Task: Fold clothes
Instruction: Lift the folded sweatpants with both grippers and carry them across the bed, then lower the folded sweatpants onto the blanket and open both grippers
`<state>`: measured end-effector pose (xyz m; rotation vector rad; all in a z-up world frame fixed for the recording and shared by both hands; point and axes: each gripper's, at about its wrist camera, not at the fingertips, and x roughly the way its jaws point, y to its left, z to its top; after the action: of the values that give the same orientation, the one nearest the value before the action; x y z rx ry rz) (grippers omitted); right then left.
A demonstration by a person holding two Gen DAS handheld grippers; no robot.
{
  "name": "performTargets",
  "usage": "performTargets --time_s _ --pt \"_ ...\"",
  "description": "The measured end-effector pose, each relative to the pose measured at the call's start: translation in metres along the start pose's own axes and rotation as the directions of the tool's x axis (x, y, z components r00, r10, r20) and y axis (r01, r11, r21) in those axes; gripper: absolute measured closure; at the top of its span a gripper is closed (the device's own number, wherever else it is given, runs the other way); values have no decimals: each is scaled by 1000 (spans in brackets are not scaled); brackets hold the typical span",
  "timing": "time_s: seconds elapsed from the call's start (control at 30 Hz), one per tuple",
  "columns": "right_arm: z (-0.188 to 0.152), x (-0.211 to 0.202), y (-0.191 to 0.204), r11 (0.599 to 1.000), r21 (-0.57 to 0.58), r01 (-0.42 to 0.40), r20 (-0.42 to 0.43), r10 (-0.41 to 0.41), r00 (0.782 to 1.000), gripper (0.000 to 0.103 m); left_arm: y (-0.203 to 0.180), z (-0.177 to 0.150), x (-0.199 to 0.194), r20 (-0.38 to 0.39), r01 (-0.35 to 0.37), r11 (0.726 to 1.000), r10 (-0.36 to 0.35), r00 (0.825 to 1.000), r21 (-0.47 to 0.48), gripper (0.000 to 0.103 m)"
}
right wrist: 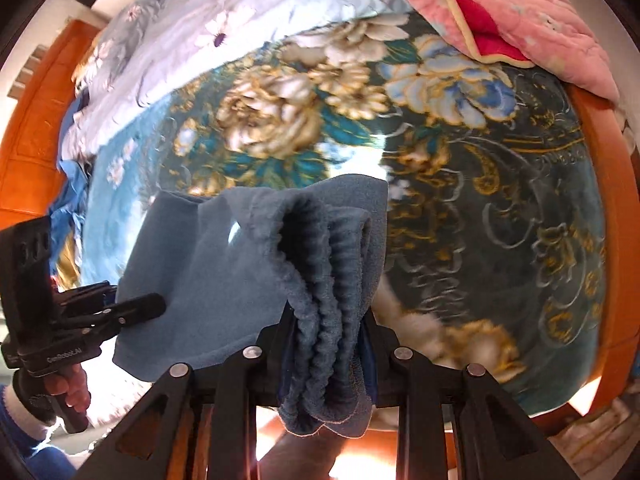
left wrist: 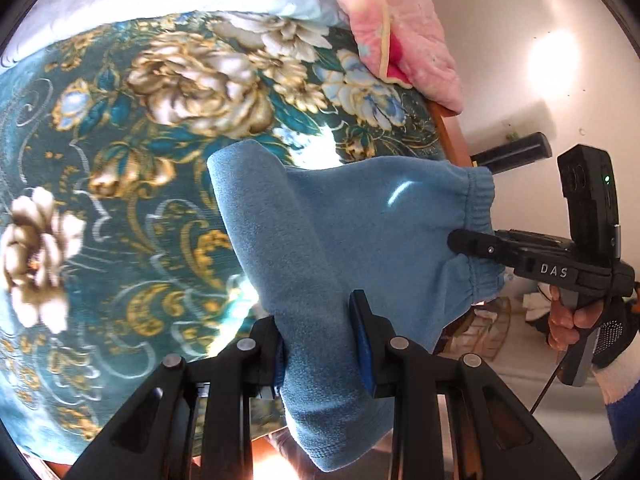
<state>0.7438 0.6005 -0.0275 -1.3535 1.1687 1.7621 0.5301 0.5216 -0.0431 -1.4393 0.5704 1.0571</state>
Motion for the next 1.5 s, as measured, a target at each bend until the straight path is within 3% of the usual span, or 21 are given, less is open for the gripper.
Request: performTargets --time_s 0.5,0.93,1.27,1.5 --pt "34 35 -105 1000 13 -22 -53 23 998 74 -42 45 87 -47 -29 999 30 998 31 73" --pt "63 61 -129 1000 -13 -23 -77 22 997 74 -36 60 116 -52 -21 999 19 998 -37 73" --pt "59 82 -142 1000 2 -10 -114 10 993 74 -28 57 136 -75 -51 998 48 996 -33 72" --pt "57 86 -153 999 33 -33 -98 36 995 74 -30 56 133 -41 -19 999 17 999 -34 72"
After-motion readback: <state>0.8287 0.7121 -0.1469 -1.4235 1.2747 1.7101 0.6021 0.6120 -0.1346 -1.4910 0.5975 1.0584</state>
